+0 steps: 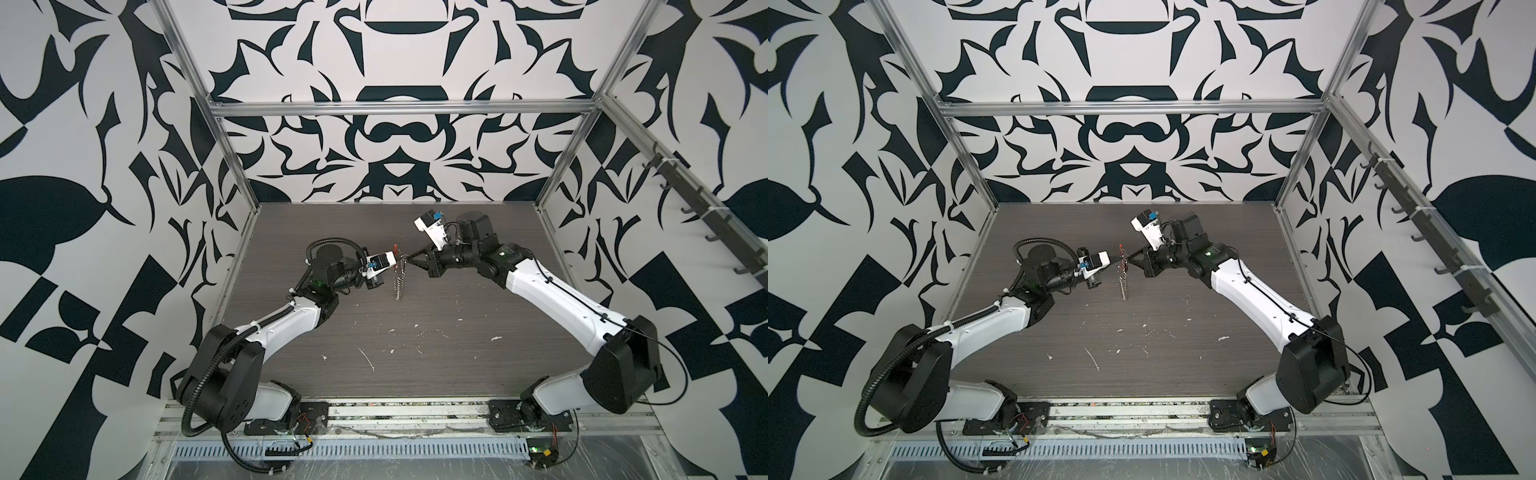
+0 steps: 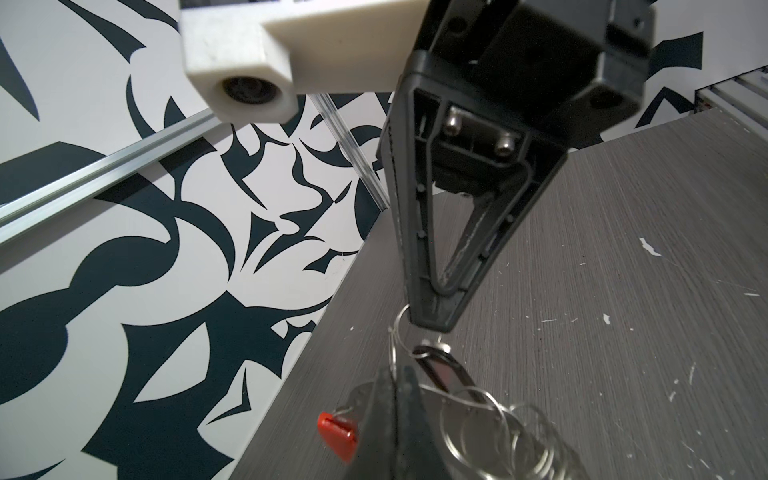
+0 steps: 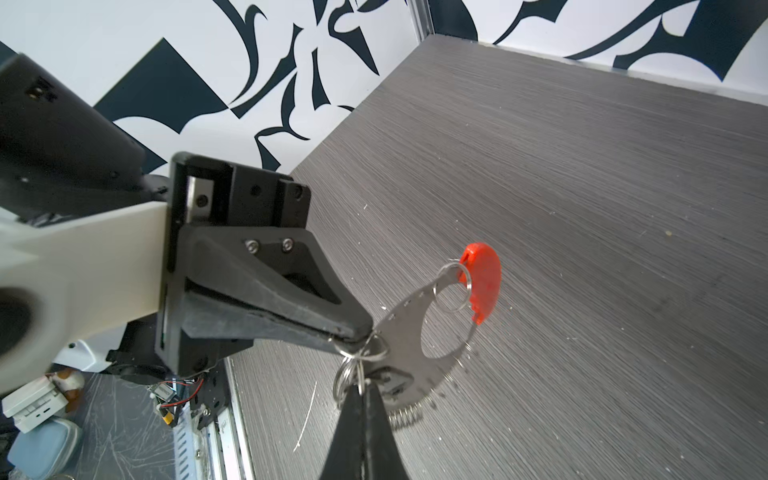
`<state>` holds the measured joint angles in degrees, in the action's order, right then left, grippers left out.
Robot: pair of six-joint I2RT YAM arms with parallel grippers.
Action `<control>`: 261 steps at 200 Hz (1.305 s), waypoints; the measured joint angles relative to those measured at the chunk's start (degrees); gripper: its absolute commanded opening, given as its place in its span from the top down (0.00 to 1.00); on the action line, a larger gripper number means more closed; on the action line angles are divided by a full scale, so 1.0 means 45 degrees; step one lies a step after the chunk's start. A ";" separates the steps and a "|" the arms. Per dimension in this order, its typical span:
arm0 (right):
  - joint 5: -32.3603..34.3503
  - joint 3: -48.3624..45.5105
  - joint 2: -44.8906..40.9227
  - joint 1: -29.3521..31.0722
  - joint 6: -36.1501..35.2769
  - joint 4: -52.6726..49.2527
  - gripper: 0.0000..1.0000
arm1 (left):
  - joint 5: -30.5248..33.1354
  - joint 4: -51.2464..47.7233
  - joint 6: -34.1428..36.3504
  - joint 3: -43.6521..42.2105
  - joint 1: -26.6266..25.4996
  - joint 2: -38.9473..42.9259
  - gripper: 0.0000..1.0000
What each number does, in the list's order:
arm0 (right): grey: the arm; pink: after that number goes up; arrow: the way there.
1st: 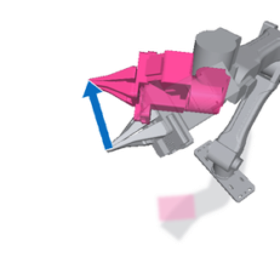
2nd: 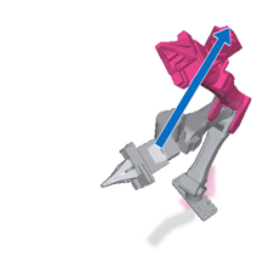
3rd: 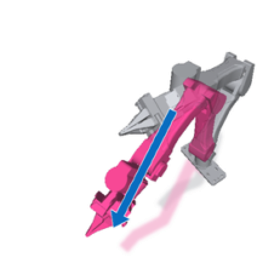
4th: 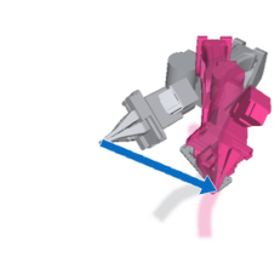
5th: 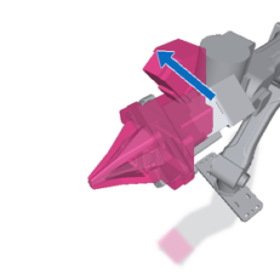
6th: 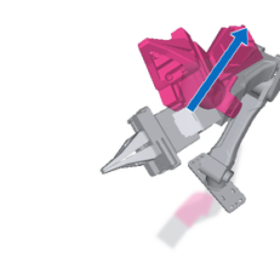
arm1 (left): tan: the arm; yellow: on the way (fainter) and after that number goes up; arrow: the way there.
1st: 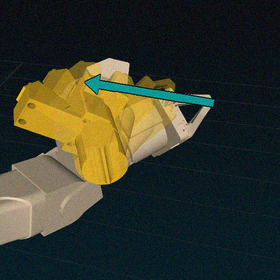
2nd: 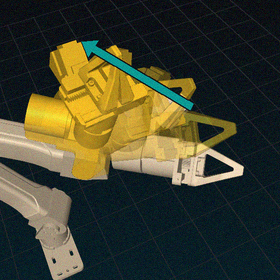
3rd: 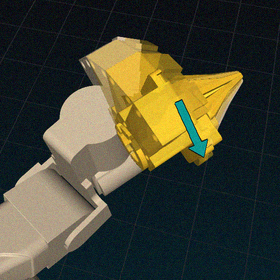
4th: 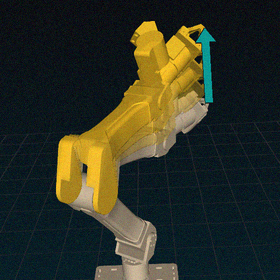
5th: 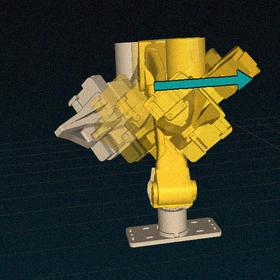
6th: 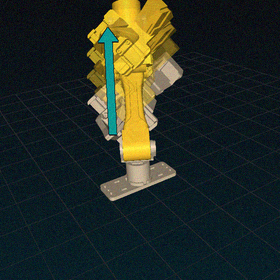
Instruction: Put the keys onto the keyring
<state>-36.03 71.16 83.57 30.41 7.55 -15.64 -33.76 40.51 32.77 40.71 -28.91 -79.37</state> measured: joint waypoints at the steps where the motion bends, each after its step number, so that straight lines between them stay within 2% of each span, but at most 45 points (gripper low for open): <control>1: -0.0005 0.0000 0.0000 0.0000 0.0015 0.0010 1.00 | 0.0000 0.0005 0.0000 0.0000 0.0005 0.0000 1.00; 261: -0.0219 -0.0117 -0.0267 -0.0155 0.0690 0.0607 1.00 | 0.0214 0.0131 0.0015 0.0000 0.0005 -0.0325 1.00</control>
<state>-37.01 70.63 82.37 29.71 10.66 -12.91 -32.80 41.10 32.84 40.71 -28.88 -80.84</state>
